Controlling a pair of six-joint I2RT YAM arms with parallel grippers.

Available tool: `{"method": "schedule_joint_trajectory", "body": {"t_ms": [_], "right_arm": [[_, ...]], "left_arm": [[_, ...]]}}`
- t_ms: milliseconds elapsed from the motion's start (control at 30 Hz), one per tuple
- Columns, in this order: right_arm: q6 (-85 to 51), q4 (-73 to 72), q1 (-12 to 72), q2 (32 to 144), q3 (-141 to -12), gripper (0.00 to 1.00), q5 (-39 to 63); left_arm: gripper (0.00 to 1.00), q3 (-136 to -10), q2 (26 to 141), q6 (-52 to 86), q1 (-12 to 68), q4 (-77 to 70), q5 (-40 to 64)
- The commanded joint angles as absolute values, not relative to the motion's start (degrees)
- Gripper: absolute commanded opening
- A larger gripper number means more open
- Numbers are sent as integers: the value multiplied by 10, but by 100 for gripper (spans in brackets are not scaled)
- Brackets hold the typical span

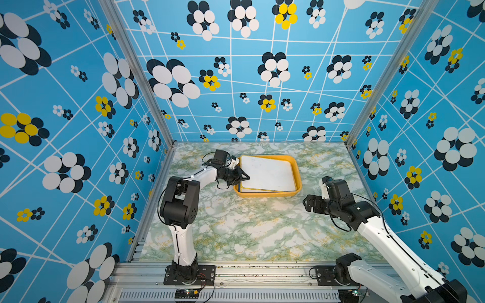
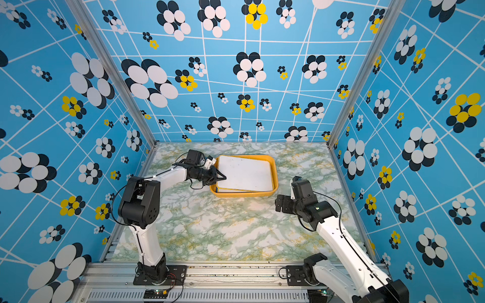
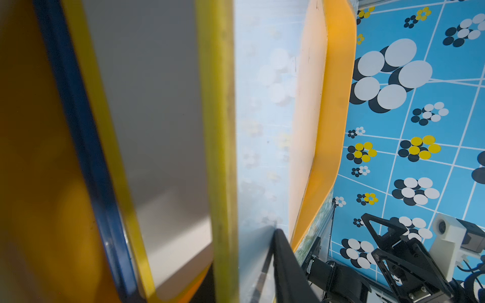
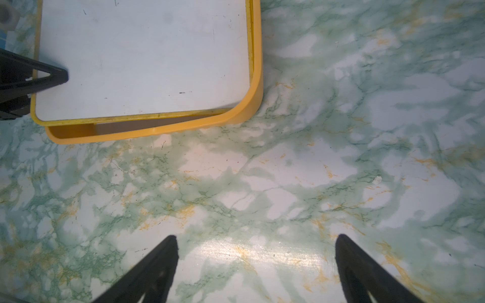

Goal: Put the whiteboard into the storage box
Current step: Place the whiteboard in the storage box.

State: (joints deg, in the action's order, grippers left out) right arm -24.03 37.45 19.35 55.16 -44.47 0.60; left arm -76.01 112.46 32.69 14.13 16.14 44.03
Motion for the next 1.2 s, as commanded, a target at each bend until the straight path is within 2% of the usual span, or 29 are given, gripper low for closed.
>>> {"method": "schedule_joint_trajectory", "body": {"t_ms": [0, 100, 367, 500, 600, 633, 1000, 1167], "right_arm": [[-248, 376, 195, 549, -435, 96, 12], [-249, 376, 195, 547, -436, 96, 13], [-250, 377, 195, 541, -432, 96, 12], [-250, 379, 195, 540, -432, 96, 12], [-252, 379, 195, 538, -432, 96, 12], [-253, 379, 195, 537, -432, 96, 12], [-260, 376, 195, 538, -431, 96, 17], [-264, 379, 195, 536, -431, 96, 18]], "left_arm": [[28, -769, 1165, 299, 148, 234, 258], [33, -783, 1172, 308, 147, 260, 250], [36, -797, 1177, 327, 142, 281, 255], [42, -807, 1178, 341, 142, 297, 264], [42, -810, 1176, 361, 142, 315, 263], [47, -810, 1175, 369, 142, 320, 264], [50, -785, 1157, 422, 160, 317, 263], [55, -796, 1157, 435, 166, 335, 256]]}}
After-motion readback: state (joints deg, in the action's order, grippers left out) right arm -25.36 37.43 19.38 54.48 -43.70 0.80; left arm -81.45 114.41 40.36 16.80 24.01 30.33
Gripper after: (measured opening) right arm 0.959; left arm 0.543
